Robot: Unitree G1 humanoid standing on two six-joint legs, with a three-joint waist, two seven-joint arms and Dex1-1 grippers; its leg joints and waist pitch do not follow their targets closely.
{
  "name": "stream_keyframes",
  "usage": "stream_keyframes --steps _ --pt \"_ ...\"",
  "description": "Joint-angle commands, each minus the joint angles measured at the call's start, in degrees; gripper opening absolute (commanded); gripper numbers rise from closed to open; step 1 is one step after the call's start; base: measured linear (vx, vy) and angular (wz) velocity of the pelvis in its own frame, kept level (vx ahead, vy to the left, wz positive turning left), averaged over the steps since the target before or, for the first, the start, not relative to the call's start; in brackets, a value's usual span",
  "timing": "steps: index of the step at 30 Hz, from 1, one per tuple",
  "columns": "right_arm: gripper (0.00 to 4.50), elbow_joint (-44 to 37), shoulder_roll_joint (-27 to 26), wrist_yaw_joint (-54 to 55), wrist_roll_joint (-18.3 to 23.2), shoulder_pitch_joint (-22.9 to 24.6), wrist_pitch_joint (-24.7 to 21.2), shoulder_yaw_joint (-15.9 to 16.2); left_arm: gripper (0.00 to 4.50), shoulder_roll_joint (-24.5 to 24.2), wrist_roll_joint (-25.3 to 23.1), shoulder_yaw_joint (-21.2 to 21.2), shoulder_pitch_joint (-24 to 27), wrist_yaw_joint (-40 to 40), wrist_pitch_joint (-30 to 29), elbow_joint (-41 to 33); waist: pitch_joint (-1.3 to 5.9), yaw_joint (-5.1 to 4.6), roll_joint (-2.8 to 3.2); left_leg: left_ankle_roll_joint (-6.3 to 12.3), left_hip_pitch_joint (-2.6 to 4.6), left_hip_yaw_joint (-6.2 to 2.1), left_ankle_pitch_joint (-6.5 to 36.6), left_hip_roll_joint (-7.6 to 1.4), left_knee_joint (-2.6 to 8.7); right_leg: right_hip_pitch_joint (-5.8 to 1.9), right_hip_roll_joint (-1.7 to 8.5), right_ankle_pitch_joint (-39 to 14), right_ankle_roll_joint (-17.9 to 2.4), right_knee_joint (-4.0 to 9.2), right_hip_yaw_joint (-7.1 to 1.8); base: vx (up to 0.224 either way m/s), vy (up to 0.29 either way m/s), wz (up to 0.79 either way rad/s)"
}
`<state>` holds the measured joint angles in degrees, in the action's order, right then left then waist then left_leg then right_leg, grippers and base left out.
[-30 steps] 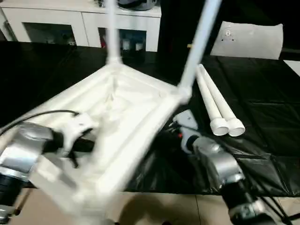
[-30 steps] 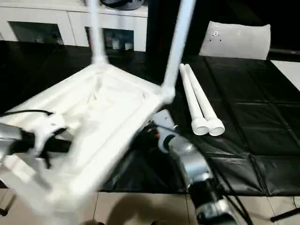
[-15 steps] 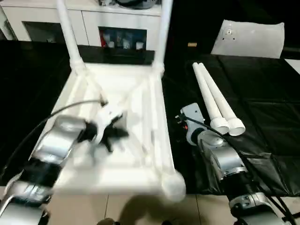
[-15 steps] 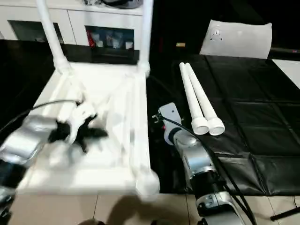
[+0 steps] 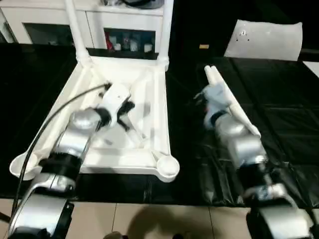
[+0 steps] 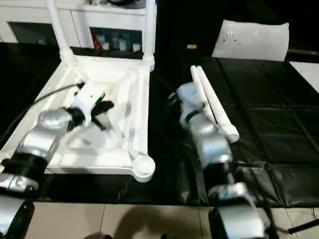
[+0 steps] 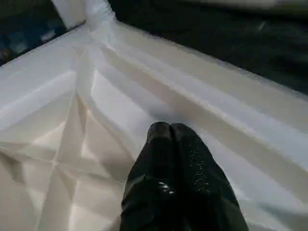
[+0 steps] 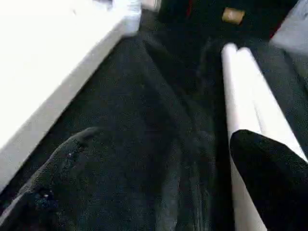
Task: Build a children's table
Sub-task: Rotate table base, then pick table leg
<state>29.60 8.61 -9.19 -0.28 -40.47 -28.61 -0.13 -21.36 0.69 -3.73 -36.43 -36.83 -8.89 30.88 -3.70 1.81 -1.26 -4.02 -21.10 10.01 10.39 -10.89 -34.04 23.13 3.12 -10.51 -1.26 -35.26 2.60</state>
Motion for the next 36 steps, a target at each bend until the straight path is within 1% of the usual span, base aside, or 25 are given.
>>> stream_keyframes --steps 1,2,3,4,7,8,9,10,11,12,13,14,18,19,21,22,24,26,27,28,29,31,32,34,36 --pt "4.5 2.69 0.98 -1.53 1.32 -2.44 -1.46 -1.05 0.34 -0.79 1.92 1.33 0.28 -1.97 -0.5 -3.57 4.59 0.01 1.23 -1.24 0.85 -0.46 9.0 -1.71 3.42 -3.47 4.04 -3.35 -13.51 3.24 -2.62 0.0 0.0 0.0" --pt "4.5 4.69 1.26 -0.62 1.6 -3.59 -1.46 -1.88 0.34 -1.37 2.39 1.37 1.04 -2.81 -1.3 -5.03 4.49 0.07 1.27 -1.3 0.93 -0.33 9.24 -1.71 3.4 -3.3 3.92 -3.57 -13.51 3.36 -2.62 0.0 0.0 0.0" --pt "4.5 7.25 1.86 0.15 1.38 -4.96 -1.29 -2.21 0.34 -2.15 2.85 1.32 2.14 -3.7 -2.68 -7.33 4.55 0.13 1.32 -1.78 1.02 -0.41 9.15 -1.84 3.43 -3.26 4.14 -3.57 -13.82 3.04 -2.61 0.0 0.0 0.0" --pt "4.5 9.77 2.38 0.83 1.03 -6.31 -1.58 -2.48 0.46 -2.87 3.49 1.23 3.27 -4.35 -3.62 -9.43 4.35 -0.01 1.22 -1.72 0.9 -0.36 9.25 -1.74 3.48 -3.16 3.96 -4.06 -13.78 3.25 -2.6 0.0 0.0 0.0" --pt "4.5 16.71 3.58 2.24 0.87 -9.67 -1.83 -3.77 0.75 -4.84 5.42 0.88 7.21 -6.36 -7.43 -17.32 4.35 -0.01 1.31 -2.52 0.98 -0.26 9.22 -1.81 3.36 -3.12 3.96 -3.83 -13.92 2.86 -2.6 0.0 0.0 0.0" --pt "4.5 18.16 3.88 2.61 0.65 -10.45 -2.27 -4.09 0.81 -5.25 5.83 0.96 8.42 -7.02 -8.67 -19.77 4.27 -0.01 1.35 -2.23 0.92 -0.16 9.04 -1.72 3.36 -3.08 3.77 -3.47 -13.78 3.0 -2.59 0.0 0.0 0.0" --pt "4.5 21.18 4.56 2.75 0.57 -11.83 -2.6 -4.32 0.81 -6.14 7.03 0.96 10.71 -8.38 -11.18 -24.54 4.33 0.12 1.43 -2.27 1.06 -0.16 9.12 -1.85 3.31 -3.02 3.92 -3.1 -13.95 2.76 -2.57 0.0 0.0 0.0" --pt "4.5 22.66 4.96 2.89 0.52 -12.45 -2.61 -4.3 0.84 -6.57 7.74 0.9 11.76 -9.02 -12.59 -26.86 4.19 -0.06 1.09 -2.08 0.76 -0.24 9.05 -1.79 3.44 -3.16 3.84 -3.41 -14.0 2.83 -2.5 0.0 0.0 0.0" --pt "4.5 24.18 5.46 3.18 0.17 -13.03 -2.18 -4.05 0.94 -7.13 8.41 0.72 12.87 -9.67 -13.86 -29.24 4.0 0.1 1.27 -2.01 0.96 -0.06 9.99 -1.75 3.41 -2.89 3.77 -4.91 -13.78 3.17 -2.51 0.0 0.0 0.0" --pt "4.5 26.93 6.32 3.84 -0.02 -14.11 -1.39 -4.27 1.1 -8.05 10.13 0.38 14.67 -10.65 -16.56 -33.54 3.92 0.19 1.1 -1.95 0.95 -0.08 10.42 -1.75 3.41 -2.85 3.78 -5.84 -13.69 3.1 -2.5 0.0 0.0 0.0" --pt "4.5 28.32 6.69 3.86 -0.08 -14.67 -1.16 -4.31 1.19 -8.39 10.88 0.26 15.36 -10.96 -17.71 -35.35 3.94 0.16 1.16 -2.09 0.9 -0.13 10.53 -1.75 3.41 -2.89 3.85 -6.18 -13.69 3.02 -2.48 0.0 0.0 0.0" --pt "4.5 30.28 7.07 3.78 -0.13 -15.48 -0.77 -4.39 1.23 -8.77 11.78 0.16 16.09 -11.17 -19.19 -37.34 3.67 0.08 1.14 -2.07 0.94 -0.04 11.65 -1.64 3.43 -2.65 3.55 -7.71 -13.21 3.35 -2.43 0.0 0.0 0.0" --pt "4.5 32.72 7.42 3.62 -0.06 -16.41 -0.09 -4.74 1.62 -9.07 12.57 0.04 16.86 -11.16 -20.78 -39.3 3.6 -0.13 1.04 -2.32 0.81 -0.15 12.8 -1.55 3.39 -2.67 3.66 -10.4 -12.33 3.36 -2.43 0.0 0.0 0.0" --pt "4.5 34.33 7.73 3.76 -0.49 -16.93 0.54 -4.58 1.67 -9.17 12.63 -0.11 17.23 -11.11 -21.31 -40.08 3.48 -0.17 1.01 -2.25 0.75 -0.13 13.17 -1.47 3.38 -2.6 3.58 -11.38 -11.89 3.59 -2.43 0.0 0.0 0.0" --pt "4.5 38.02 8.18 3.39 -1.24 -18.23 1.66 -4.03 1.74 -9.41 12.95 -0.1 17.97 -10.88 -23.81 -42.55 3.58 -0.4 0.96 -2.35 0.63 -0.15 12.88 -1.52 3.26 -2.62 3.6 -11.25 -11.96 3.4 -2.43 0.0 0.0 0.0" --pt "4.5 39.49 8.27 2.73 -1.19 -18.7 1.78 -3.94 1.98 -9.71 13.2 -0.29 18.14 -10.77 -24.92 -43.62 3.64 -0.43 1.0 -2.35 0.65 -0.18 12.65 -1.52 3.24 -2.61 3.59 -10.9 -12.15 3.32 -2.4 0.0 0.0 0.0" --pt "4.5 40.87 8.2 1.73 -0.66 -19.02 1.15 -4.22 2.05 -9.92 13.44 -0.61 18.0 -10.49 -25.83 -44.35 3.6 -0.38 1.0 -1.6 0.59 -0.06 12.46 -1.44 3.19 -2.52 3.4 -10.25 -12.25 3.4 -2.39 0.0 0.0 0.0" --pt "4.5 41.3 8.19 1.72 -0.65 -19.11 0.95 -4.21 2.16 -9.97 13.52 -0.69 17.96 -10.4 -26.1 -44.55 3.64 -0.36 1.03 -1.47 0.54 -0.1 12.04 -1.51 3.2 -2.58 3.46 -9.63 -12.48 3.33 -2.37 0.0 0.0 0.0" --pt "4.5 42.08 8.15 0.99 0.27 -19.36 -0.86 -5.02 2.31 -10.08 13.73 -0.78 17.9 -10.3 -26.49 -44.92 3.69 -0.37 0.99 -1.41 0.58 -0.08 11.9 -1.51 3.16 -2.59 3.4 -9.27 -12.62 3.25 -2.36 0.0 0.0 0.0" --pt "4.5 42.08 8.15 0.98 0.27 -19.37 -0.87 -5.02 2.31 -10.08 13.73 -0.78 17.9 -10.3 -26.49 -44.92 3.69 -0.36 0.99 -1.34 0.58 -0.09 12.04 -1.47 3.16 -2.6 3.35 -9.4 -12.67 3.26 -2.32 0.0 0.0 0.0" --pt "4.5 42.44 8.08 0.69 0.94 -19.59 -2.16 -5.67 2.46 -10.24 13.65 -0.92 17.87 -10.48 -26.44 -45.02 3.65 -0.37 1.02 -1.28 0.56 -0.1 12.31 -1.47 3.18 -2.57 3.35 -9.72 -12.6 3.3 -2.32 0.0 0.0 0.0" --pt "4.5 43.27 7.9 -0.16 2.27 -20.11 -2.97 -7.17 2.51 -10.23 13.54 -0.98 17.94 -10.49 -26.83 -45.44 3.65 -0.33 1.09 -1.45 0.65 -0.11 13.12 -1.48 3.16 -2.48 3.4 -10.7 -12.54 3.36 -2.34 0.0 0.0 0.0" --pt "4.5 43.72 7.86 -0.75 2.59 -20.34 -3.0 -7.54 2.6 -10.23 13.55 -1.0 17.94 -10.36 -27.05 -45.64 3.66 -0.3 0.99 -1.44 0.66 -0.09 13.29 -1.51 3.14 -2.45 3.47 -10.97 -12.56 3.43 -2.35 0.0 0.0 0.0" --pt "4.21 44.28 7.77 -1.67 2.6 -20.61 -3.18 -7.54 2.76 -10.25 13.68 -1.08 17.9 -10.25 -27.37 -45.89 3.54 -0.19 1.17 -1.55 0.59 -0.15 13.51 -1.52 3.19 -2.42 3.49 -11.39 -12.55 3.43 -2.32 0.0 0.0 0.0" --pt "4.09 44.82 7.62 -2.46 2.56 -20.73 -3.46 -7.37 2.9 -10.32 13.92 -1.23 17.86 -10.1 -27.85 -46.21 3.59 -0.2 1.11 -1.63 0.59 -0.16 13.3 -1.57 3.18 -2.43 3.53 -11.27 -12.64 3.41 -2.31 0.0 0.0 0.0"
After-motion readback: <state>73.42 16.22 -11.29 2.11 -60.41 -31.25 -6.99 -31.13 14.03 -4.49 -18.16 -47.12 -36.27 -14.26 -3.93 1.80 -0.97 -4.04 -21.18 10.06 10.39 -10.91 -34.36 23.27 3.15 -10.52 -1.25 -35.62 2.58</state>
